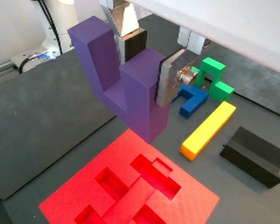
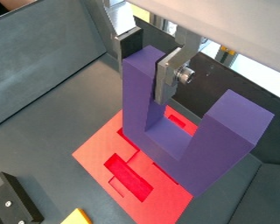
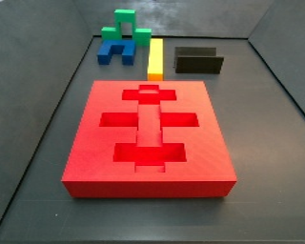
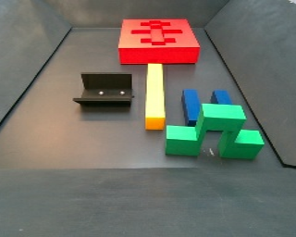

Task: Pick up the purple object. Move up. Place the purple object on the fixture. Regrasp the purple object. Move to above the board. Insert the purple object.
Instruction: Insert the purple object.

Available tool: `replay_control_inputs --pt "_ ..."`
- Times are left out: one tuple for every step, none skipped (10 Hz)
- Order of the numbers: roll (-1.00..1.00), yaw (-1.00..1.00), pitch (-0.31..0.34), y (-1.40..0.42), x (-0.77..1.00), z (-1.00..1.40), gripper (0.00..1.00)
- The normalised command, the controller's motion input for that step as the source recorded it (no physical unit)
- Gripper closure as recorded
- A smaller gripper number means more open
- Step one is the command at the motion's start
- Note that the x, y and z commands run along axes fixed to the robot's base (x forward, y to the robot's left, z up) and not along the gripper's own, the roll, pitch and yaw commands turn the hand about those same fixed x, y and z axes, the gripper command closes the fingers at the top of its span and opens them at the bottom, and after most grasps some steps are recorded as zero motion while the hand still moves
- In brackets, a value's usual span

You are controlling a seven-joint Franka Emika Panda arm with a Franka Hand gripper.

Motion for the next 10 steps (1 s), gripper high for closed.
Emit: replay_control_inputs --pt "-0.39 0.0 -0.091 -0.11 0.0 -0.26 1.0" --pt "-0.5 0.0 -0.147 -0.31 0.0 0.0 1.0" --pt "-0.5 0.0 -0.137 -0.37 0.0 0.0 1.0" --pt "-0.5 0.0 -0.141 -0.35 0.0 0.0 1.0" --pt "-0.33 0.06 -0.174 -0.39 0.1 -0.3 1.0" --pt "-0.25 0.18 -0.179 -0.41 0.2 -0.43 1.0" --pt "-0.2 0.29 -0.2 -0.43 0.27 -0.51 1.0" --pt "-0.11 0.32 -0.269 -0.5 0.2 -0.54 1.0" --pt "-0.08 0.3 -0.32 -0.51 0.03 -0.51 1.0" --pt "-0.05 0.32 -0.27 -0.41 0.0 -0.62 1.0"
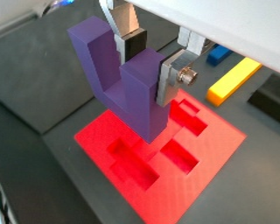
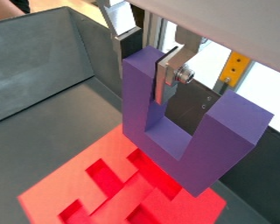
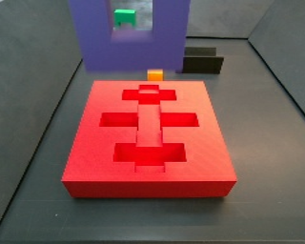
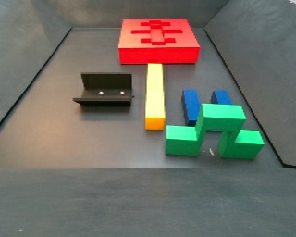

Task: Pick up the purple object. Move up. Place the purple object on the fixture. Regrasp the purple object. Move to above the board. Insert the purple object.
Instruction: Insert the purple object.

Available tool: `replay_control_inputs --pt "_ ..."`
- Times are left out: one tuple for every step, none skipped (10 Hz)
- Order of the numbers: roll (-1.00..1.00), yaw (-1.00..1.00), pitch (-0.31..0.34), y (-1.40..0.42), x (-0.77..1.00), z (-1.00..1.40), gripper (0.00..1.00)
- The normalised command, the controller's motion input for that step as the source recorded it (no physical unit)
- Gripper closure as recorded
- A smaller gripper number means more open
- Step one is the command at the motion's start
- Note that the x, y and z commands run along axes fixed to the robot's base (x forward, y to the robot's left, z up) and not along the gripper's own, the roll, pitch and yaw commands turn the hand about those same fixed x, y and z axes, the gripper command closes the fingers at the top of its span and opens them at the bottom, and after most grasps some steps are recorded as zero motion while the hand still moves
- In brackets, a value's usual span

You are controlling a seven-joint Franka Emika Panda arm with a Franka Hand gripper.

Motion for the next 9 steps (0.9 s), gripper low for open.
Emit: replay_control_inputs --pt "0.0 0.07 -0.236 -0.24 0.0 -0.69 1.0" --pt "0.0 0.0 -0.266 -0.13 0.0 -0.73 1.0" --pt "0.0 0.0 -0.291 -0.07 0.0 -0.68 1.0" --pt "0.03 0.0 -0.284 -0.02 0.0 -0.68 1.0" --pt "0.18 0.02 -0.214 -0.14 0.0 -0.53 1.0" --pt "0.33 0.12 -0.167 -0.25 0.02 -0.48 1.0" --pt "0.35 0.18 -0.16 -0.27 0.1 -0.42 1.0" --pt "0.34 0.19 -0.121 -0.26 0.21 -0.34 1.0" --pt "0.28 0.09 -0.03 -0.22 0.19 -0.28 1.0"
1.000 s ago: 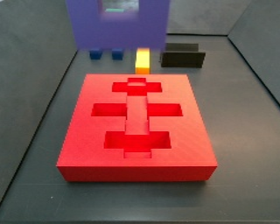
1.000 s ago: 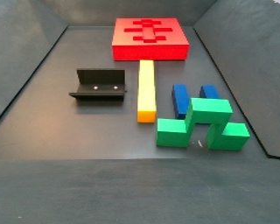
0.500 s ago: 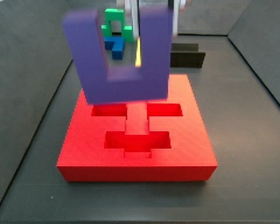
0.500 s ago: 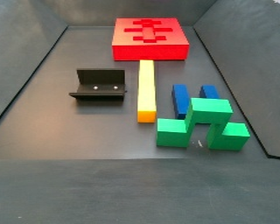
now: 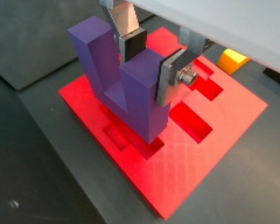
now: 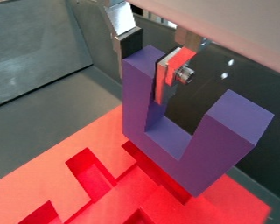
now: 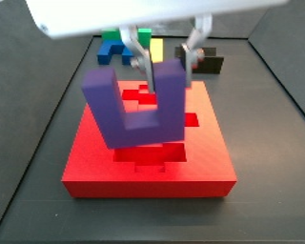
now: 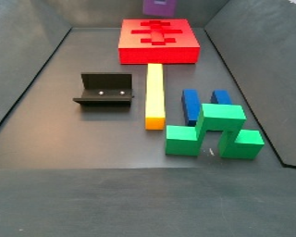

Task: Pick up the purple object. Move up. Place the purple object on the fixture. Regrasp the purple object. Move to above the board. Insert the purple object.
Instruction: Insert the purple object.

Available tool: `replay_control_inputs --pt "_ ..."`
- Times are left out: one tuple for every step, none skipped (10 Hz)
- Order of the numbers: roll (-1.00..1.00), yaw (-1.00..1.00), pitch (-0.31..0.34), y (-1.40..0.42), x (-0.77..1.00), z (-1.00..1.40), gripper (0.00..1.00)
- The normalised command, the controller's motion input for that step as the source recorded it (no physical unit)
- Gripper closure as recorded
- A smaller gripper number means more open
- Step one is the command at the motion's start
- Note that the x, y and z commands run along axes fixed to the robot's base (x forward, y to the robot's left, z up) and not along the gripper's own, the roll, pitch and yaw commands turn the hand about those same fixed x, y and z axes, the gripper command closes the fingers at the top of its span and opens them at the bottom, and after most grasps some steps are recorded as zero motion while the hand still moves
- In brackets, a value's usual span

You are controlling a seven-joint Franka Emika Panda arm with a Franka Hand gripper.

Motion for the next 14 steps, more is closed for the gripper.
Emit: replay_control_inputs --pt "0.06 0.0 0.0 -0.07 0.15 -0.29 1.0" --pt "0.04 0.0 0.019 -0.01 0.13 -0.29 1.0" --pt "0.03 -0.08 0.099 0.0 0.19 -0.36 1.0" --pt "0.0 -0.2 0.153 0.0 0.27 -0.29 1.0" --pt "0.0 -0.19 0.127 0.0 0.26 -0.25 1.0" --pt "0.0 -0.16 0.097 0.0 0.13 -0.2 1.0" --pt "0.0 -0.07 0.056 0.0 0.0 -0.19 1.0" --pt "-0.01 0.0 0.003 0.0 -0.15 -0.13 1.0" --pt "-0.1 0.0 0.0 0.0 -0.23 -0.06 1.0" --pt "-0.15 0.0 0.0 0.01 -0.2 0.0 1.0" --pt "-0.16 0.0 0.0 0.03 -0.13 0.0 1.0" --pt "-0.1 0.0 0.0 0.02 -0.02 0.0 1.0" --pt "-0.08 0.0 0.0 0.0 0.05 -0.11 1.0" --pt "-0.01 0.0 0.001 0.0 0.18 -0.4 1.0"
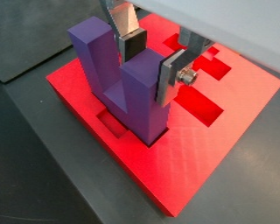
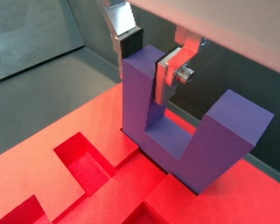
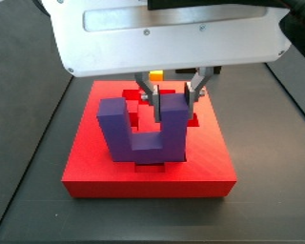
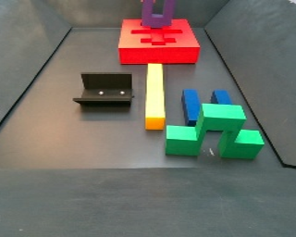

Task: Pick up the purple object. Move up. Place the purple object on the fixture. Regrasp the purple object. Move to above the board. Insert the purple object.
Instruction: Insert the purple object.

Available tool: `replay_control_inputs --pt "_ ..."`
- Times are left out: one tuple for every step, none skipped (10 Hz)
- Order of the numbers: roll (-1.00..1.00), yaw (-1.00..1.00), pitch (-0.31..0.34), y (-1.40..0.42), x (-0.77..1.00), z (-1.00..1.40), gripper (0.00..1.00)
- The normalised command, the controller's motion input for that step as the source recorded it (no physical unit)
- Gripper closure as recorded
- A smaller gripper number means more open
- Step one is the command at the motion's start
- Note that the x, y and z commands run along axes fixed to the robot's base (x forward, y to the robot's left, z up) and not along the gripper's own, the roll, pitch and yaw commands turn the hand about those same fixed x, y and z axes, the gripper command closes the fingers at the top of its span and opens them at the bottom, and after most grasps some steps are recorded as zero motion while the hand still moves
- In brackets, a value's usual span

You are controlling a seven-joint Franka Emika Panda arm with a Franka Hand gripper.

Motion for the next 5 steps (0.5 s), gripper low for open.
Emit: replay_control_inputs --pt "0.0 0.0 0.0 0.0 0.17 -0.66 1.0" --pt "0.03 0.0 0.0 0.0 0.14 -0.78 1.0" --pt "0.03 0.0 0.0 0.0 0.1 -0.85 1.0" --pt "0.04 -0.01 0.0 0.0 0.07 -0.77 1.0" --pt "0.0 0.0 0.0 0.0 0.0 0.0 1.0"
